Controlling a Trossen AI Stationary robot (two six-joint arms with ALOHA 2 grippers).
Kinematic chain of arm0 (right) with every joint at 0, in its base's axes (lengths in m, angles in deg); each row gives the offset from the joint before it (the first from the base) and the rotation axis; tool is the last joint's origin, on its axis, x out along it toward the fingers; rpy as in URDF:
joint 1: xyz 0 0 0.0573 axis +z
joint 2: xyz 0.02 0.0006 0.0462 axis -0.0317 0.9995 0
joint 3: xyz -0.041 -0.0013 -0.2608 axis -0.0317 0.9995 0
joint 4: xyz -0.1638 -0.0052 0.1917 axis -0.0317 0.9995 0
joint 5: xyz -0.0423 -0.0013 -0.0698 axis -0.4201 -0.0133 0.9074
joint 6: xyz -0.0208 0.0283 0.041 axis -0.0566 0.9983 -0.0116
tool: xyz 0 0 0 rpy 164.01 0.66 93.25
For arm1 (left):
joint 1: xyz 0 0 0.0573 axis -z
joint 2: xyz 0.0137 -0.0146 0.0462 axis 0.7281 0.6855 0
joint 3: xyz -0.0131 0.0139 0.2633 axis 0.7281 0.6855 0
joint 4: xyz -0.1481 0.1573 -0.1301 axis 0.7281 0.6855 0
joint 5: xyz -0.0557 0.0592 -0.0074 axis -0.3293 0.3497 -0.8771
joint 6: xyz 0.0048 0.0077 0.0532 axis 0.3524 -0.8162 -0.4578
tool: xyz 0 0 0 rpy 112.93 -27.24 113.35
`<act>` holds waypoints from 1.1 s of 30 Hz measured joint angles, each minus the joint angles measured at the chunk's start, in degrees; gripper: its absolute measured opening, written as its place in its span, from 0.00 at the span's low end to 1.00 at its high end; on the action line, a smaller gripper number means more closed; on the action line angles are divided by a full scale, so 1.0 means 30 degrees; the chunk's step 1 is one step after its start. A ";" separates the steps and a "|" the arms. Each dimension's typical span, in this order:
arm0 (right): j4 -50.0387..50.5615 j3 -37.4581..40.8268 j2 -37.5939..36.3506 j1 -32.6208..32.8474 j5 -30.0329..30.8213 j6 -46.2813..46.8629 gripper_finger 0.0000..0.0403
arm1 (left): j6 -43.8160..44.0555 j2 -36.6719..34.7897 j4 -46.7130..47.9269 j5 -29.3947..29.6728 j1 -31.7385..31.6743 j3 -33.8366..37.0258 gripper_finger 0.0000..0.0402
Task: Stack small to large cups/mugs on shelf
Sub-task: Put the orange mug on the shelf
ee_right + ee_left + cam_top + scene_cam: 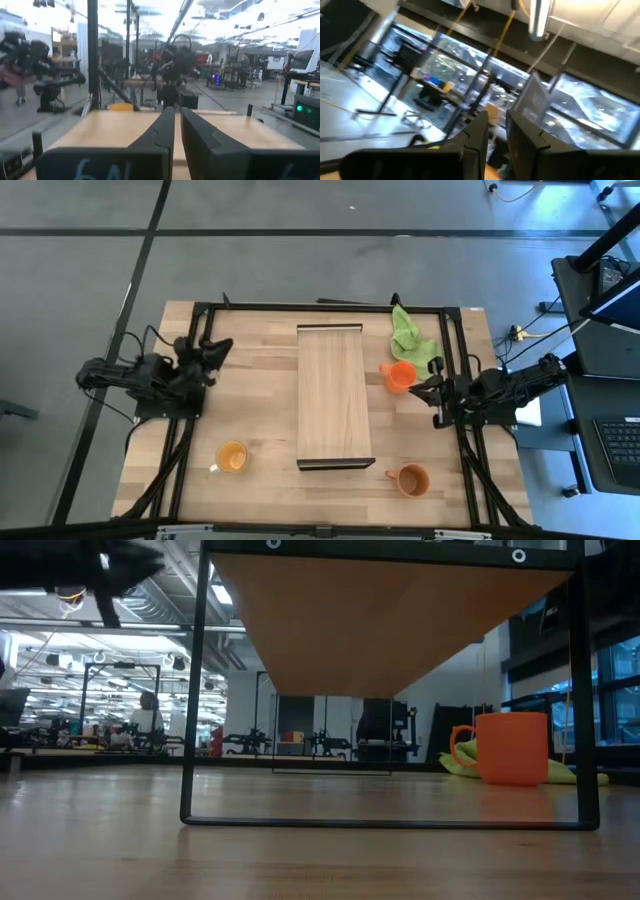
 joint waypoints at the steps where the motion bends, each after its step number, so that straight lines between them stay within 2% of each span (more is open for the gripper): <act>1: -0.0445 0.0000 0.0000 -0.0002 0.0157 0.0013 0.09 | 0.0103 0.0002 0.1279 -0.0784 0.0007 -0.0644 0.15; 4: -0.2155 0.0000 0.0000 -0.0006 0.0875 -0.0045 0.09 | 0.2118 0.0268 0.8697 -0.3150 0.0015 -0.3798 0.12; 7: -0.3487 0.0000 -0.0007 0.0001 0.1754 -0.0092 0.09 | 0.4466 0.2176 1.6576 -0.5760 0.0010 -0.7279 0.10; 8: -0.3613 0.0000 -0.0007 0.0001 0.2007 -0.0103 0.09 | 0.4913 0.2984 1.8291 -0.6942 0.0010 -0.8344 0.09; 13: -0.3385 0.0000 -0.0002 -0.0006 0.2515 -0.0023 0.09 | 0.5106 0.6905 2.3017 -1.1469 0.0010 -1.2845 0.09; 18: -0.3385 0.0000 0.0007 0.0000 0.2515 -0.0114 0.09 | 0.4307 1.0214 2.8385 -1.1724 0.0010 -1.5309 0.09; 21: -0.3385 0.0000 0.0007 -0.0006 0.2515 -0.0615 0.09 | 0.3462 1.1152 2.8525 -1.1487 0.0010 -1.5402 0.09; 24: -0.3385 0.0000 0.0007 -0.0003 0.2557 -0.0930 0.09 | 0.2511 1.1576 2.7035 -1.1403 0.0010 -1.5402 0.09; 29: -0.3370 0.0000 0.0007 -0.0005 0.2734 -0.1051 0.09 | 0.2214 1.1613 2.2208 -1.1020 -0.0012 -1.5402 0.09; 33: -0.3421 0.0000 0.0005 -0.0001 0.4034 -0.1094 0.09 | 0.2207 1.1577 1.8985 -1.0134 -0.0211 -1.5402 0.09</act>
